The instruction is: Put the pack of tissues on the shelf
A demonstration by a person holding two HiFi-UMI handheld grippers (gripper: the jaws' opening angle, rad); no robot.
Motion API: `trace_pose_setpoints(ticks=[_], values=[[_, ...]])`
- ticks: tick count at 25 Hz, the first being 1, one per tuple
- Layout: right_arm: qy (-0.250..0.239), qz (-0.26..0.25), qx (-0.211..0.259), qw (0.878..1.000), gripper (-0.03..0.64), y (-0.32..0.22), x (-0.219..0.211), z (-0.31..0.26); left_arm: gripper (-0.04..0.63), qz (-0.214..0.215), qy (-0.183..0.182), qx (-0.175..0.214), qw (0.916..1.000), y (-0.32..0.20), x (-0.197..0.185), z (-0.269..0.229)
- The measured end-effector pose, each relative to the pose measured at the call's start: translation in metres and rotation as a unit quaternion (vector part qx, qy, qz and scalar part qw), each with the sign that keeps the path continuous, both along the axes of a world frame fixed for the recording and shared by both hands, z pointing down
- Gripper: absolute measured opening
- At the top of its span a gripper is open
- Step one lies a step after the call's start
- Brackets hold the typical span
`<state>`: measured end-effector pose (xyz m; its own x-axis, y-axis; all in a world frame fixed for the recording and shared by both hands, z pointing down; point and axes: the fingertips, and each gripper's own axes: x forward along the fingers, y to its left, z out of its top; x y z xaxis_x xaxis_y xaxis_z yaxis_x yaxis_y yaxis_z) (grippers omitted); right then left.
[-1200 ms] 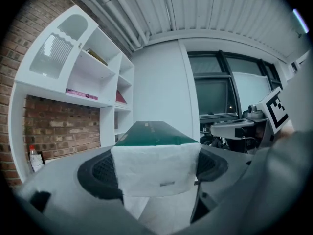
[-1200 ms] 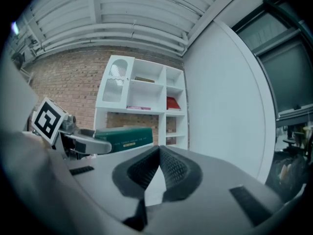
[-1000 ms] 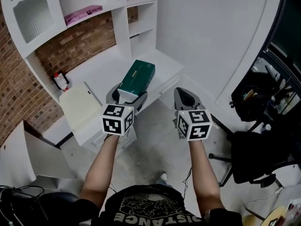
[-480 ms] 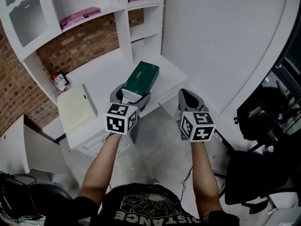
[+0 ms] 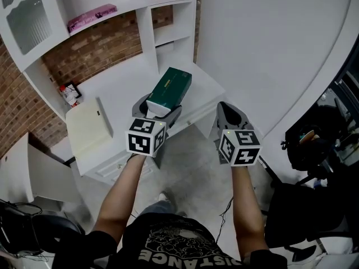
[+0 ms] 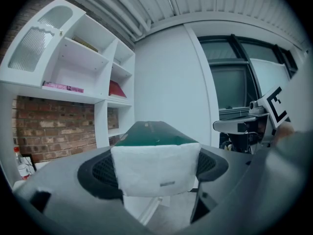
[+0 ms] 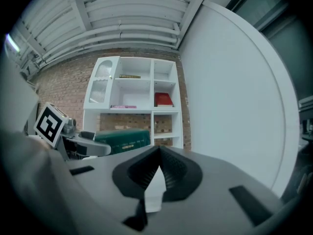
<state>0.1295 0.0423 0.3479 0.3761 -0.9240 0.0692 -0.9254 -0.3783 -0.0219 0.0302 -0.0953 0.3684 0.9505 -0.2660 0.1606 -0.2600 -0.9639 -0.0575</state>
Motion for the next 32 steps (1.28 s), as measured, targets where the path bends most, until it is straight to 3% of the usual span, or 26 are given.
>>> trace_pose_setpoints(ticks=[9, 22, 32], values=[[0.005, -0.004, -0.009, 1.0, 0.005, -0.04, 0.034, 0.01, 0.434, 0.006, 0.007, -0.003, 1.0, -0.037, 0.044, 0.008], [0.0, 0.001, -0.027, 1.0, 0.005, -0.176, 0.137, 0.004, 0.434, 0.012, 0.01, -0.007, 0.9999, -0.168, 0.148, -0.002], [0.002, -0.002, -0.042, 0.999, 0.005, -0.257, 0.176, 0.002, 0.434, 0.018, 0.018, -0.015, 0.9996, -0.242, 0.193, -0.003]])
